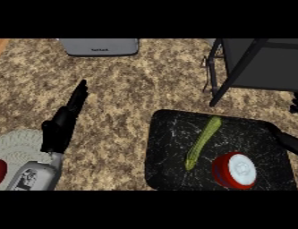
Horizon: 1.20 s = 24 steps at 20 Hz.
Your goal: Pick the can from the tray and place it in the tiered shelf
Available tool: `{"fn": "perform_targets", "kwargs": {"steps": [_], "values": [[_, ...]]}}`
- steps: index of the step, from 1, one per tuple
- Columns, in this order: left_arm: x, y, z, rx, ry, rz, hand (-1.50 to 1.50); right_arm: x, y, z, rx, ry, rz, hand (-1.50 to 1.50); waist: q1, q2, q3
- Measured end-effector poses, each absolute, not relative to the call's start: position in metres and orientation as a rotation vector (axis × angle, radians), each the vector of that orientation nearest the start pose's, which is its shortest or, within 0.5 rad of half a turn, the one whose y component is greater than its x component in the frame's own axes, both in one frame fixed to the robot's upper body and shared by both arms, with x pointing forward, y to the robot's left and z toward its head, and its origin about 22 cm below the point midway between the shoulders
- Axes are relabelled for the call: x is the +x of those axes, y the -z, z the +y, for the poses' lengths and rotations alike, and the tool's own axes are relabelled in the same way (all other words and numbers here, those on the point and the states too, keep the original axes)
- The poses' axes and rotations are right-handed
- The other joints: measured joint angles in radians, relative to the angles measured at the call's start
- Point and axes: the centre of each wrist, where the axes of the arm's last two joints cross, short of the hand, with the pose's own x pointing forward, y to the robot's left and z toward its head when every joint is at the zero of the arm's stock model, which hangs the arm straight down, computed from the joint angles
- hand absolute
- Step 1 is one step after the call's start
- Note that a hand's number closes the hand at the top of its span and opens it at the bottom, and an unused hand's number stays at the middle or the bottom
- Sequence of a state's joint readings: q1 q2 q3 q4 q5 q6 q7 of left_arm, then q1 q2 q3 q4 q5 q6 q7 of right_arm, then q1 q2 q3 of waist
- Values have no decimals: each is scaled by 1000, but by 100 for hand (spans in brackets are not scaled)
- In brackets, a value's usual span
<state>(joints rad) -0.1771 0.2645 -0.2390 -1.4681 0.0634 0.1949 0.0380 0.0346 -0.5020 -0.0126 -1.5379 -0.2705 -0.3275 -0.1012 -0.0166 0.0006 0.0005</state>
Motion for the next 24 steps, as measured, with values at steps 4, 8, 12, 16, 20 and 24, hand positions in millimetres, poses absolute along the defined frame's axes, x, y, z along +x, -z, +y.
{"fn": "perform_targets", "kwargs": {"steps": [4,8,12,16,20,24], "values": [[279,-16,222,118,245,-1571,0,214,-21,-364,-449,172,-1722,-150,1,-1,1],[282,-9,227,123,252,-1575,0,206,-37,-370,-338,41,-1726,-150,5,-2,-1],[280,-11,228,118,250,-1573,0,195,-66,-371,-305,-173,-1680,-150,5,-4,-2],[280,-16,226,117,249,-1574,0,191,-104,-362,-321,-330,-1622,-150,7,-4,-2],[278,-15,223,113,251,-1570,0,188,-143,-345,-352,-486,-1541,-150,8,-3,-3],[279,-14,224,109,259,-1571,0,186,-170,-332,-399,-704,-1407,-150,13,-2,-3]]}}
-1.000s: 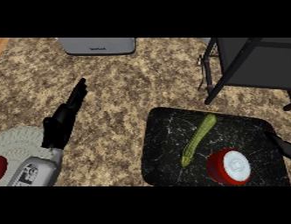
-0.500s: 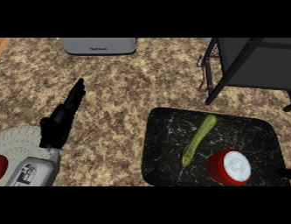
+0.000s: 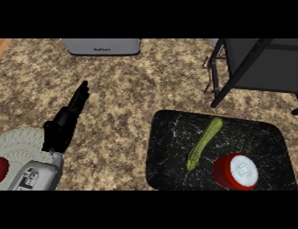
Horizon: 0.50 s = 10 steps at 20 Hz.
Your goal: Pick the can from the tray and place it in the tiered shelf
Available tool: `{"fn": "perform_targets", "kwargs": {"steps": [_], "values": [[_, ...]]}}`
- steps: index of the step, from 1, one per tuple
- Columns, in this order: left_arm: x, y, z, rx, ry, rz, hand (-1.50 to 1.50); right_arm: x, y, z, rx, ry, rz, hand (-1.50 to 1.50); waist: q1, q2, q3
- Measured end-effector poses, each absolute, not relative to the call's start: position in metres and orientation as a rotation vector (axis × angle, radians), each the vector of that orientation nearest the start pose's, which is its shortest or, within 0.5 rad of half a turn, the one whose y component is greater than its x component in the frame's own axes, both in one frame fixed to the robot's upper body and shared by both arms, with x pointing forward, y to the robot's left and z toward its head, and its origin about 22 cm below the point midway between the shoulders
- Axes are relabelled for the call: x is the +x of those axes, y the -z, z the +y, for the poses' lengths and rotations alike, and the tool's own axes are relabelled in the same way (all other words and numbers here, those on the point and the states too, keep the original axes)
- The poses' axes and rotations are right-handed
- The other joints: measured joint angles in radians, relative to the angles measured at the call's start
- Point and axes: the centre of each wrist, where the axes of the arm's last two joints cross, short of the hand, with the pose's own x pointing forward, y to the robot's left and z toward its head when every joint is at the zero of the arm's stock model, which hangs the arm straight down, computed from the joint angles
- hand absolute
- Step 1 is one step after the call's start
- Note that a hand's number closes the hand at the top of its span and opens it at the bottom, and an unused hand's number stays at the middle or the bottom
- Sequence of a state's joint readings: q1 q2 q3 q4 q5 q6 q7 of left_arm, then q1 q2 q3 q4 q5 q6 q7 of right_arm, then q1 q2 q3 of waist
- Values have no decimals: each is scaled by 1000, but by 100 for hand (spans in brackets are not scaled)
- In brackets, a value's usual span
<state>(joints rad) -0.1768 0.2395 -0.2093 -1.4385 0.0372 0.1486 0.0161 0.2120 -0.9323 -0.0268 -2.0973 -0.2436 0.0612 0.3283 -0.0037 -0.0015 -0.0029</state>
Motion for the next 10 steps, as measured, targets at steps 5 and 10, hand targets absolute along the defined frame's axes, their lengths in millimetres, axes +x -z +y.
{"fn": "perform_targets", "kwargs": {"steps": [5,10], "values": [[284,-15,223,113,258,-1567,0,178,-196,-307,-495,-895,-1263,-150,1,1,0],[284,-13,222,110,256,-1574,0,165,-208,-276,-534,-960,-1194,-150,5,1,1]]}}
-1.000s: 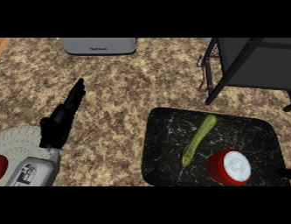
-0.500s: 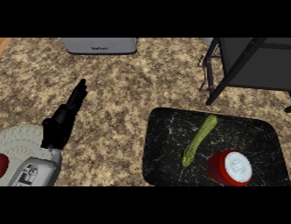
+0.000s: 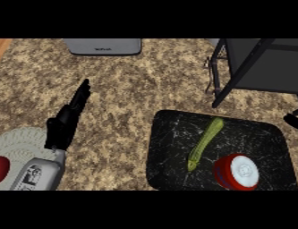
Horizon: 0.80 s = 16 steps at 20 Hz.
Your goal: Pick the can from the tray and place it in the tiered shelf
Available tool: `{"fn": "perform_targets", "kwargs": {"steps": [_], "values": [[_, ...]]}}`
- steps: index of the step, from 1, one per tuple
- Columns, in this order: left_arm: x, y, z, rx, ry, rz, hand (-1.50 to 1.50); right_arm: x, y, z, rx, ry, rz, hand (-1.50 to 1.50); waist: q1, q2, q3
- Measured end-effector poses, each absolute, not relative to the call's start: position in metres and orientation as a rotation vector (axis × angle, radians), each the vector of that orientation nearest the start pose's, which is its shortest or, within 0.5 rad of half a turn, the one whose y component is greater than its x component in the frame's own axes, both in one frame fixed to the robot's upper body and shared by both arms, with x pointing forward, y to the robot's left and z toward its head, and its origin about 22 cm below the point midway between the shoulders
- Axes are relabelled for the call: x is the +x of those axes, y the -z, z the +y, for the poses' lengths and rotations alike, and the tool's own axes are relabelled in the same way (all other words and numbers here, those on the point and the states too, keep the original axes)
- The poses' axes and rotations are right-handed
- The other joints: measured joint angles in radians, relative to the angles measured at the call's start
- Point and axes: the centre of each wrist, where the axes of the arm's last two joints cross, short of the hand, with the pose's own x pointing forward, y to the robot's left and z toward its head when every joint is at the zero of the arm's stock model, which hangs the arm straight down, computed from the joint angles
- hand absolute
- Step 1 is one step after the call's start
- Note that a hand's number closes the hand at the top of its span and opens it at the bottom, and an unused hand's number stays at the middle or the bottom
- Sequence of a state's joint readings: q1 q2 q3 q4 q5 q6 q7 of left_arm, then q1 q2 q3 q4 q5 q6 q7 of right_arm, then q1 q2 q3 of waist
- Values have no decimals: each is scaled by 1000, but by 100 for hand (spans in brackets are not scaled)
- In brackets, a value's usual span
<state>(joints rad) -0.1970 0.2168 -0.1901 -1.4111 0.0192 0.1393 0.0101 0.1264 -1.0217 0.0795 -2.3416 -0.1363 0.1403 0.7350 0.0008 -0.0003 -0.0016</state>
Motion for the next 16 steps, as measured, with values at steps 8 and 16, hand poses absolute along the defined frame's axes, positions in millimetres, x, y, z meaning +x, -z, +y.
{"fn": "perform_targets", "kwargs": {"steps": [8,16], "values": [[280,-10,222,105,260,-1579,0,155,-210,-250,-557,-960,-1188,-150,-1,0,1],[279,-15,226,113,262,-1576,0,153,-199,-234,-580,-930,-1208,-150,-1,0,1]]}}
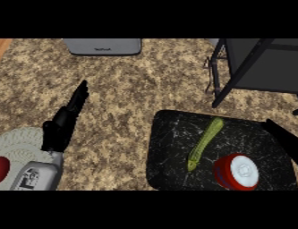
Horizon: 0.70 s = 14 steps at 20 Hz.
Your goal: Pick the can from the tray and place it in the tiered shelf
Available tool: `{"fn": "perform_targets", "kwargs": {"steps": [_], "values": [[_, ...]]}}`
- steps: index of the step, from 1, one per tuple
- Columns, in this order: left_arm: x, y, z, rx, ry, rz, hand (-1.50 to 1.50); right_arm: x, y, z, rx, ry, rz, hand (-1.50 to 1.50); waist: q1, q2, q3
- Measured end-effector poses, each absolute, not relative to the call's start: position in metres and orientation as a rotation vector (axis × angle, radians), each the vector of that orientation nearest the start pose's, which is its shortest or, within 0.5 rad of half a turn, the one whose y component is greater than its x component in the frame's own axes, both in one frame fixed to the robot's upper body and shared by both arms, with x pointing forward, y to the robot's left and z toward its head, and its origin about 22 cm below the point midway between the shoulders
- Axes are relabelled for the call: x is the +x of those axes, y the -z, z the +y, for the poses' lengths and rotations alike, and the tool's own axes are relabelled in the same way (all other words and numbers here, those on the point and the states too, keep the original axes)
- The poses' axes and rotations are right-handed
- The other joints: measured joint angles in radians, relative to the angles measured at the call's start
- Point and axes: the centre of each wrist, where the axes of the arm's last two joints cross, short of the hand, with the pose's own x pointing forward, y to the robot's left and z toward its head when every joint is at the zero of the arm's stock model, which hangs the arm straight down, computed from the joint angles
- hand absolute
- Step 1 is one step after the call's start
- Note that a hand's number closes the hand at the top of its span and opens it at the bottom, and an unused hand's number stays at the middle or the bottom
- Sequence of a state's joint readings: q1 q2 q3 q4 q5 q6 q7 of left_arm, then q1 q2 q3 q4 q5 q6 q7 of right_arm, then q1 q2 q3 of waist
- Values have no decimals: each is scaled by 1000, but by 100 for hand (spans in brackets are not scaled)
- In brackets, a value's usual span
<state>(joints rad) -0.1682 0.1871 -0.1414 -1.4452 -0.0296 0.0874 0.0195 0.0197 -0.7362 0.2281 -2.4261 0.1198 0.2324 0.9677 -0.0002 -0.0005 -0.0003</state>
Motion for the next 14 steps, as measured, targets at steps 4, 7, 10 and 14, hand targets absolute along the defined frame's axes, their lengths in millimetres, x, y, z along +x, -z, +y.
{"fn": "perform_targets", "kwargs": {"steps": [4,7,10,14], "values": [[284,-18,223,109,255,-1578,0,157,-192,-232,-574,-931,-1205,-150,-1,0,0],[285,-17,220,110,253,-1579,0,162,-188,-231,-579,-924,-1203,-150,-1,0,0],[280,-21,220,104,258,-1575,0,166,-183,-227,-589,-923,-1195,-150,1,0,0],[284,-22,220,108,256,-1579,0,166,-174,-219,-593,-930,-1180,-150,0,0,0]]}}
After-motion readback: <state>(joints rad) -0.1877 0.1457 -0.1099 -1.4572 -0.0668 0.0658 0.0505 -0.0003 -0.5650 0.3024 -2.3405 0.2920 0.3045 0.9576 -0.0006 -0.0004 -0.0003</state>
